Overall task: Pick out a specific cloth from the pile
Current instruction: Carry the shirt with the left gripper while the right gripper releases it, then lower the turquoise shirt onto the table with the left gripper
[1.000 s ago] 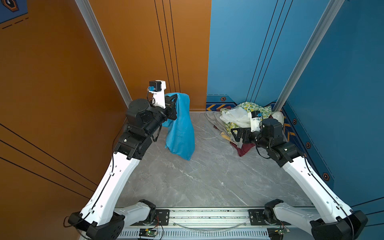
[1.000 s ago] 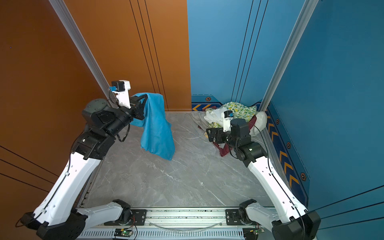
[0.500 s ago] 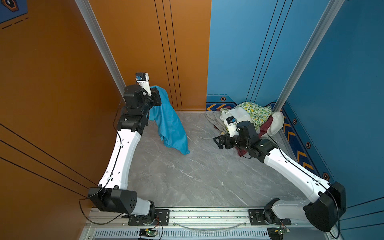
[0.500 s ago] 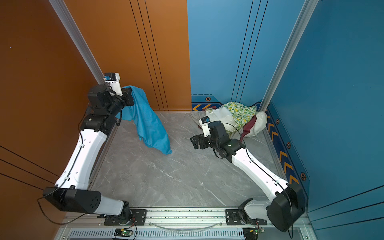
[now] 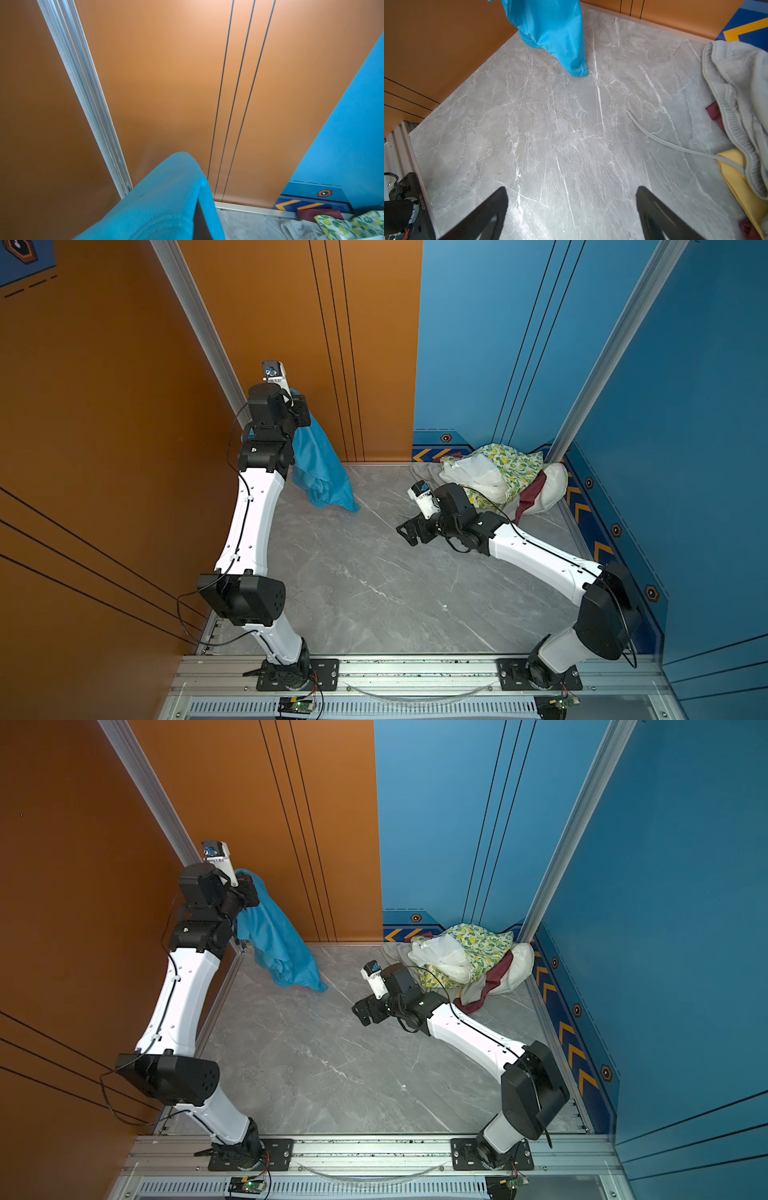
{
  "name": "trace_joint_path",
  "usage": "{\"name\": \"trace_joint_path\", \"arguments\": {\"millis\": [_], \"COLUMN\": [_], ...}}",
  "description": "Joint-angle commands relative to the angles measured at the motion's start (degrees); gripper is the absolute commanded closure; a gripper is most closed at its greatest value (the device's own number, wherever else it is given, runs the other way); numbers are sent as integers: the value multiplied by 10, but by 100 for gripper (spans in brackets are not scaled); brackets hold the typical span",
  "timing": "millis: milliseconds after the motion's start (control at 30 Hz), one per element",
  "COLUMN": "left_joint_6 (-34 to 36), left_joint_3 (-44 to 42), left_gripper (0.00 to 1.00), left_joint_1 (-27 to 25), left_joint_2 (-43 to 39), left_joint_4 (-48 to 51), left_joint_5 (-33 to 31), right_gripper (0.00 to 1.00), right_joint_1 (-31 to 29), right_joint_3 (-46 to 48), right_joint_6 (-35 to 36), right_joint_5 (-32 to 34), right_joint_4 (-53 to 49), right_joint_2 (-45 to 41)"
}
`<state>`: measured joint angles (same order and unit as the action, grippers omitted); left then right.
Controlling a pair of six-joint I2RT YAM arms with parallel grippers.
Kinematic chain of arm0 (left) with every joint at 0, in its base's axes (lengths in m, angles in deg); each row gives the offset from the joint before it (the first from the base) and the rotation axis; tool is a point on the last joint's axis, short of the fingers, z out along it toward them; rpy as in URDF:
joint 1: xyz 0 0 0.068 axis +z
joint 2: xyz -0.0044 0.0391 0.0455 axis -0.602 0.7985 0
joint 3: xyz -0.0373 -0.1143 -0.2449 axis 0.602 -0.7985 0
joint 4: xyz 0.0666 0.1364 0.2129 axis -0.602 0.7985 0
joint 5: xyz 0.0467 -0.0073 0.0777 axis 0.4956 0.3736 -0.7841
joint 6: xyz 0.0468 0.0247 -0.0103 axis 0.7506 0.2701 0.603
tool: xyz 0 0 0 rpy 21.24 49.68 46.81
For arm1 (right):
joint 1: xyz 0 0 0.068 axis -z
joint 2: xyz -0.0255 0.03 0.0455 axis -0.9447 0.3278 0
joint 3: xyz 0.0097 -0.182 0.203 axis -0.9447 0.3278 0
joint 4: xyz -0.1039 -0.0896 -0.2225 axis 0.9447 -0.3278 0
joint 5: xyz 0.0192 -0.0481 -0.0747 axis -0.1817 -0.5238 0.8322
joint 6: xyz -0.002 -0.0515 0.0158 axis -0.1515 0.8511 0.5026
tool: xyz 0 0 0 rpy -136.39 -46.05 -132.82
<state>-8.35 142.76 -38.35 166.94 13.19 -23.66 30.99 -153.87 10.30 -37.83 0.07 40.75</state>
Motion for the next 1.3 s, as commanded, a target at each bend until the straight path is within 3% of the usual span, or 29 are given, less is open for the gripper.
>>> {"name": "trace_joint_path", "arguments": {"millis": [0, 500, 833, 1033, 1267], "left_joint_6": [47, 159, 129, 120, 82], "left_joint_3": [60, 147, 186, 169, 49], "left_gripper": [100, 100, 100, 100, 100], "left_joint_1": [10, 27, 79, 81, 70], "left_joint_2": [23, 91, 131, 143, 108], "left_joint_4": [26, 64, 99, 105, 102], "left_joint_5": [-43, -143, -162, -163, -150], "right_gripper": [3, 3, 3, 3, 4], "right_joint_1": [-17, -13, -8, 11, 14], "right_joint_3": [-34, -45, -80, -66, -36], "right_joint_6": [20, 27, 26, 12, -15], "right_joint_5": [-18, -39, -61, -69, -79], "right_joint_4": [15, 31, 33, 53, 95], "right_joint_2": [20, 69, 100, 108, 88]}}
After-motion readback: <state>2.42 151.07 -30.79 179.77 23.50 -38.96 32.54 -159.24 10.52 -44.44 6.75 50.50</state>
